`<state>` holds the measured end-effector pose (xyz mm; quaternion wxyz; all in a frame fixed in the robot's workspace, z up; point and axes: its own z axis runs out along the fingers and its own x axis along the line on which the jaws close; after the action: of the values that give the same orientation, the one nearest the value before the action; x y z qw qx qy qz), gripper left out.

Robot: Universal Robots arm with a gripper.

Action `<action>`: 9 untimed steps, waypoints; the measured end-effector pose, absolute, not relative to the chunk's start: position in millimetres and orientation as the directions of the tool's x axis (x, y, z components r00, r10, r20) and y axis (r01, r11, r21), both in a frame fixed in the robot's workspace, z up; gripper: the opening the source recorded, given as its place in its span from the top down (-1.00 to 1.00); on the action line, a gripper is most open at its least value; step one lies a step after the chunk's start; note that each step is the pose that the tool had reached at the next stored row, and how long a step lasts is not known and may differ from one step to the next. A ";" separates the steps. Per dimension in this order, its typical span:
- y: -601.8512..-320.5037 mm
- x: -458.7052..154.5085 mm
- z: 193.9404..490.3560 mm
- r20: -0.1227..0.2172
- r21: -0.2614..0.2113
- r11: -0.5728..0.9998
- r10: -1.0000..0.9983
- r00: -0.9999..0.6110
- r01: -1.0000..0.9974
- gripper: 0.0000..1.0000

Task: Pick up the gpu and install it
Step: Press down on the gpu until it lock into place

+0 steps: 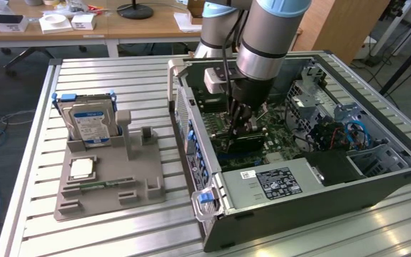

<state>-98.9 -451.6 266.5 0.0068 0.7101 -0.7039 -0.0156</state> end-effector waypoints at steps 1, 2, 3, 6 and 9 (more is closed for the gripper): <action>-451.6 -98.9 266.6 -0.013 0.032 -0.009 -1.000 0.009 -0.999 0.80; -451.9 -99.0 266.7 -0.012 0.032 -0.009 -1.000 0.009 -0.999 0.80; -452.2 -99.0 266.7 -0.012 0.032 -0.009 -1.000 0.009 -0.999 0.80; -452.3 -99.0 266.7 -0.012 0.032 -0.009 -1.000 0.009 -0.999 0.80; -452.2 -98.9 266.6 -0.012 0.032 -0.010 -1.000 0.009 -0.999 0.80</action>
<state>-98.9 -452.2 266.6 0.0069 0.7103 -0.7037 -0.0156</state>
